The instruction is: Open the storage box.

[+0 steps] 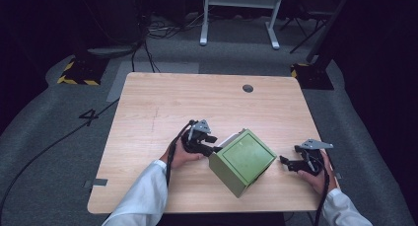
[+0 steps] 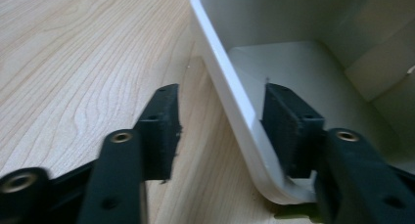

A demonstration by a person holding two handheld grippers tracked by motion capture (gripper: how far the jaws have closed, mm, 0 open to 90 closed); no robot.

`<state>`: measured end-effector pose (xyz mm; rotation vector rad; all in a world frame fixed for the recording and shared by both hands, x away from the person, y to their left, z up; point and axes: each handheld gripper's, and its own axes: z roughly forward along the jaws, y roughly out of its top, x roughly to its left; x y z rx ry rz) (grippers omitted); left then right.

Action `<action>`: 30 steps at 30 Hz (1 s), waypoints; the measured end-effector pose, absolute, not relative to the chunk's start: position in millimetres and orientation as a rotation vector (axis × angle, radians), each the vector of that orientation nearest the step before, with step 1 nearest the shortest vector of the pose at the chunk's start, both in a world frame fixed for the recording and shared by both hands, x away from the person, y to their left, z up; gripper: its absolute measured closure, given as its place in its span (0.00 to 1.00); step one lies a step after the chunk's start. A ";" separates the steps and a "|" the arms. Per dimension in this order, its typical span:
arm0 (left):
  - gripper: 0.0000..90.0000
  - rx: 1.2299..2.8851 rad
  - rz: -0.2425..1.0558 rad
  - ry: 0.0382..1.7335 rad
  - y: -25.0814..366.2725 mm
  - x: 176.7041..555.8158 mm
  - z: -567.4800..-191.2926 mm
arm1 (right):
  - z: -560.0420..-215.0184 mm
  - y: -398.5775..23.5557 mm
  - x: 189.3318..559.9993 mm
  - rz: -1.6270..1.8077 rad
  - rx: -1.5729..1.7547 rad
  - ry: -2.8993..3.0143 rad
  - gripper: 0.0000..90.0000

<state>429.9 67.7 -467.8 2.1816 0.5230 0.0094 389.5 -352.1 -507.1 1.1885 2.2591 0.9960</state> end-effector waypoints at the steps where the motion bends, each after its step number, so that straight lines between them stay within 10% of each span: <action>1: 0.61 2.182 0.009 0.523 67.7 429.9 -467.8 | -507.1 -352.1 389.5 0.996 1.189 2.259 0.18; 30: 0.76 2.180 0.156 0.623 108.4 438.4 -466.6 | -507.2 -352.2 389.2 0.998 1.188 2.259 0.18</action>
